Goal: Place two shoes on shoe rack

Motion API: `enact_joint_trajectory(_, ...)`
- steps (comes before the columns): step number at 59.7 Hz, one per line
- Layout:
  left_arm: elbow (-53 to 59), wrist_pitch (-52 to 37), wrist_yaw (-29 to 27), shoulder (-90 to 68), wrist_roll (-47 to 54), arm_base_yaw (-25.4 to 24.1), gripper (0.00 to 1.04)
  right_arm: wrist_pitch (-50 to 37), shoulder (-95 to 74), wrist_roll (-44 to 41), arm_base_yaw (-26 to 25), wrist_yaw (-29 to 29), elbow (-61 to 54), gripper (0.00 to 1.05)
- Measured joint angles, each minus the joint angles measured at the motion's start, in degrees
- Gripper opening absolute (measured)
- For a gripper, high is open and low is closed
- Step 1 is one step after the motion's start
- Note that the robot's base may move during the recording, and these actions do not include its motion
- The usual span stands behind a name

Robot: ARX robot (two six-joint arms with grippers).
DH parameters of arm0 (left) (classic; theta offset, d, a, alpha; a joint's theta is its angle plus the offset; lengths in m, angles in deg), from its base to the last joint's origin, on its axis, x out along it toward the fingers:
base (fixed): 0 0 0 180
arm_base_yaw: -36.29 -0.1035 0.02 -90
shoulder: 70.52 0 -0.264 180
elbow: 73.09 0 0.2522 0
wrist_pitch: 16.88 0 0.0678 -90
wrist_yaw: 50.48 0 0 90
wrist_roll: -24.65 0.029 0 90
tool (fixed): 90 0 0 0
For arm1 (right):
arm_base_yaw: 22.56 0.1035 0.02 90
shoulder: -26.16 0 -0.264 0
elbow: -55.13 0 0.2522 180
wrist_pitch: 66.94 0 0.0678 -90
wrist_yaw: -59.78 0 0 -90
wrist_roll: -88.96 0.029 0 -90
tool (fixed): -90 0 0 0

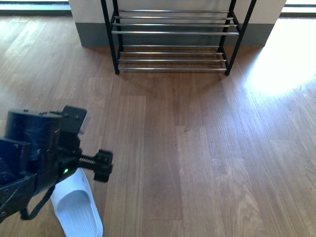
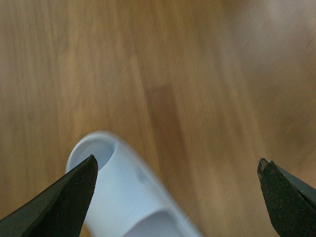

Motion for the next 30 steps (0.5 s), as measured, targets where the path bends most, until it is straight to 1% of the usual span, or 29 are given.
enact_joint_trajectory(2, -0.7, -0.5, -0.1, -0.1, -1.2, 0.6, 0.95, 0.0, 0.0, 0.0, -0.1, 0.2, 0.0, 0.01)
enact_joint_trajectory(7, -2.1, -0.2, -1.5, -3.5, -3.8, 0.2, 0.95, 0.0, 0.0, 0.2, -0.2, 0.9, 0.0, 0.01)
enact_joint_trajectory(16, -2.7, 3.5, -3.8, -5.6, -7.6, -3.1, 0.95, 0.0, 0.0, 0.2, -0.1, 0.2, 0.0, 0.01)
enact_joint_trajectory(22, -7.4, 7.4, -5.2, -6.9, -8.5, -5.1, 0.95, 0.0, 0.0, 0.2, -0.1, 0.2, 0.0, 0.01)
enact_joint_trajectory(30, -9.8, 10.6, -7.7, -8.4, -12.5, -6.3, 0.95, 0.0, 0.0, 0.2, -0.1, 0.4, 0.0, 0.01)
